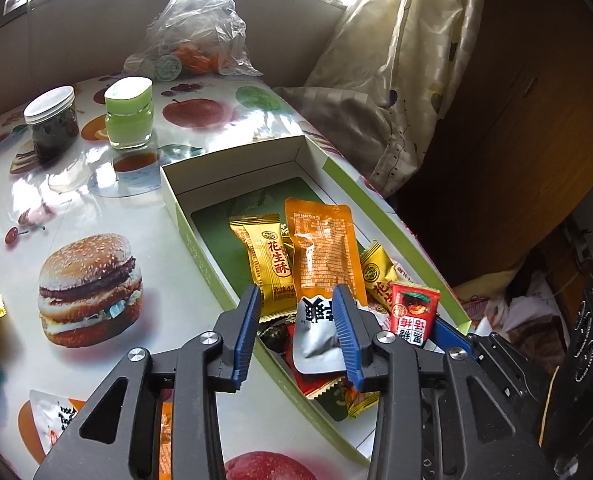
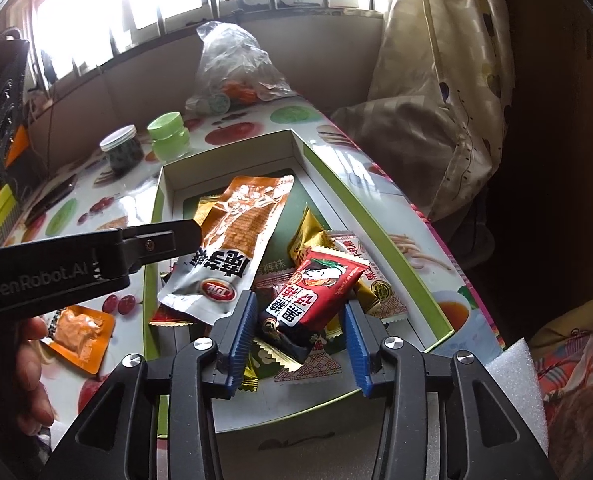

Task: Organize snacks
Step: 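Open the right tool releasing the red packet while the left tool opens over the box, then move both open tools back toward the remaining snacks on the table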

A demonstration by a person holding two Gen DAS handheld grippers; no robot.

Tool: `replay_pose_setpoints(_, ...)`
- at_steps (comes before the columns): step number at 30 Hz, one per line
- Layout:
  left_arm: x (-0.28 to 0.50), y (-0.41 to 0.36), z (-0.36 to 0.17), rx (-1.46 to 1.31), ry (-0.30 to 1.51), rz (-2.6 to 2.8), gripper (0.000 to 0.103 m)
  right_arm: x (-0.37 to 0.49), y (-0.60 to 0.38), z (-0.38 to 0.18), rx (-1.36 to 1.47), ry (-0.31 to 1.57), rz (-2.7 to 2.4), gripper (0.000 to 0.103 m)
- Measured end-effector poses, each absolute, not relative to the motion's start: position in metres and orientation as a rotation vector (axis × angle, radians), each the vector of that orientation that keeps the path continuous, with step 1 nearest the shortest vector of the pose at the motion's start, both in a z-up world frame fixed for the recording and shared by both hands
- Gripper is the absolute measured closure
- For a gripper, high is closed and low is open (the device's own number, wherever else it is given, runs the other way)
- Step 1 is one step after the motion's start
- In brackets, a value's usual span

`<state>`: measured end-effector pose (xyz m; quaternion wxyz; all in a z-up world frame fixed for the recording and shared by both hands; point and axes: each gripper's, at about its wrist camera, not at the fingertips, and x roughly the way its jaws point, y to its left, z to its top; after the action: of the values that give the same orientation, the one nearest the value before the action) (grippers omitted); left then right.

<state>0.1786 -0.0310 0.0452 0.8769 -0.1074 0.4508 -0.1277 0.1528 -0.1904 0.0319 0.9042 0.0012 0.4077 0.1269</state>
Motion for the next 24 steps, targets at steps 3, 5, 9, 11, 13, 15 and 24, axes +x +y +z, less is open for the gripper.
replay_pose_setpoints(3,0.175,-0.029,0.048,-0.22,0.932,-0.261,0.064,0.151,-0.19,0.033,0.003,0.841,0.253,0.056)
replay_pose_setpoints(5,0.171,-0.028,0.051,-0.217,0.922,-0.26,0.063,0.148,-0.191,0.034,0.006,0.834,0.248,0.055)
replay_pose_setpoints(9,0.164,-0.025,0.054,-0.211,0.909,-0.256,0.063,0.144,-0.191,0.038,0.011,0.818,0.249,0.05)
replay_pose_setpoints(11,0.159,-0.025,0.056,-0.199,0.9,-0.252,0.063,0.141,-0.191,0.038,0.012,0.816,0.249,0.05)
replay_pose_setpoints(13,0.154,-0.025,0.058,-0.195,0.889,-0.258,0.063,0.139,-0.191,0.04,0.015,0.813,0.248,0.049)
replay_pose_setpoints(15,0.147,-0.025,0.062,-0.181,0.878,-0.249,0.062,0.136,-0.191,0.041,0.023,0.808,0.25,0.049)
replay_pose_setpoints(24,0.121,-0.015,0.071,-0.162,0.848,-0.232,0.062,0.12,-0.189,0.046,0.05,0.779,0.292,0.047)
